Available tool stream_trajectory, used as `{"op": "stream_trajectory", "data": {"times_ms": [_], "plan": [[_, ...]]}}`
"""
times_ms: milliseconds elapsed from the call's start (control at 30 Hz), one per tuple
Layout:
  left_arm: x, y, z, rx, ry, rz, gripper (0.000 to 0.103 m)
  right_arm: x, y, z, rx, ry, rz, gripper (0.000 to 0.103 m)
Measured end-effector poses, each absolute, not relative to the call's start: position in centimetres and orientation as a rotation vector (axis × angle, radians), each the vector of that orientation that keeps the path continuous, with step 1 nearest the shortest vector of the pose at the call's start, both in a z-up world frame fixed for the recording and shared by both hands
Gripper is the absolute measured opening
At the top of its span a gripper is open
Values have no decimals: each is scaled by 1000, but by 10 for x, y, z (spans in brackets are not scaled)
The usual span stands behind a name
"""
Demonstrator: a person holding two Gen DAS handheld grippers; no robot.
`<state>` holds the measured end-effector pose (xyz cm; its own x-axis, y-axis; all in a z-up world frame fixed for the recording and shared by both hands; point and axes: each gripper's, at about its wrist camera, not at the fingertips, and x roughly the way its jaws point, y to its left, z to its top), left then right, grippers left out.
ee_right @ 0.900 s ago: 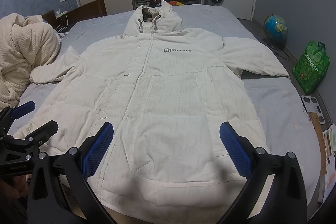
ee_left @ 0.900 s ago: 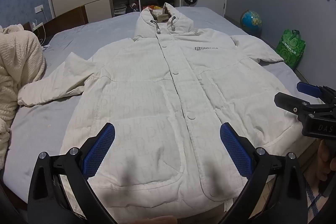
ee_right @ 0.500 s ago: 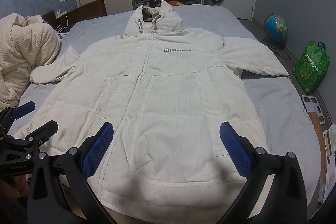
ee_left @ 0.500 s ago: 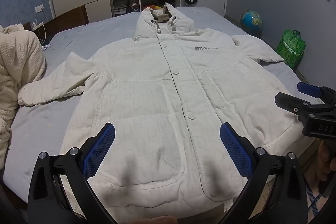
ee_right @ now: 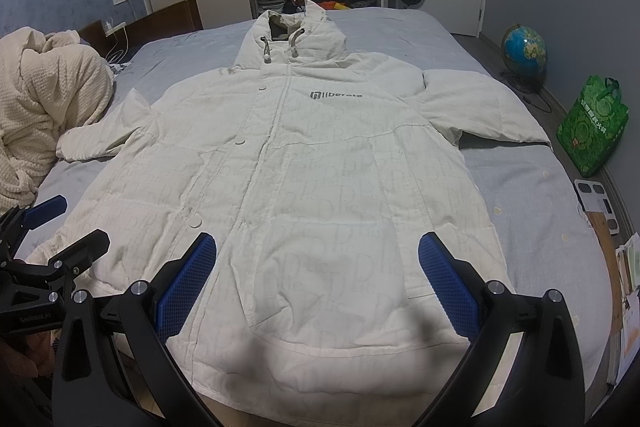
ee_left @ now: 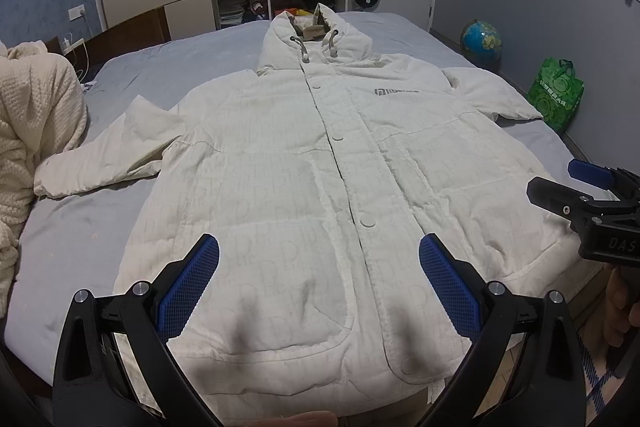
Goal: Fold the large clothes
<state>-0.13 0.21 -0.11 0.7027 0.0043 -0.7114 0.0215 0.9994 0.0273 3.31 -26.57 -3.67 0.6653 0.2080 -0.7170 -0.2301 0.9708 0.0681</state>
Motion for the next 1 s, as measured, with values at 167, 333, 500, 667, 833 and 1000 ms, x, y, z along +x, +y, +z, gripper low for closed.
{"op": "stream_trajectory", "data": {"times_ms": [167,333,500,667,833,1000], "plan": [[-1,4,-2,35,793,-5,97,33,-267,-35,-28,805,247,97],[1,6,-4,29,794,2,97,33,-266,-36,-28,806,248,97],[1,8,-5,23,796,12,97,34,-265,-37,-28,806,248,97],[2,10,-5,15,798,21,97,34,-264,-38,-29,807,248,97],[2,11,-5,10,797,24,97,33,-266,-37,-28,807,248,97],[1,12,-6,6,799,27,96,33,-267,-37,-27,807,248,97]]}}
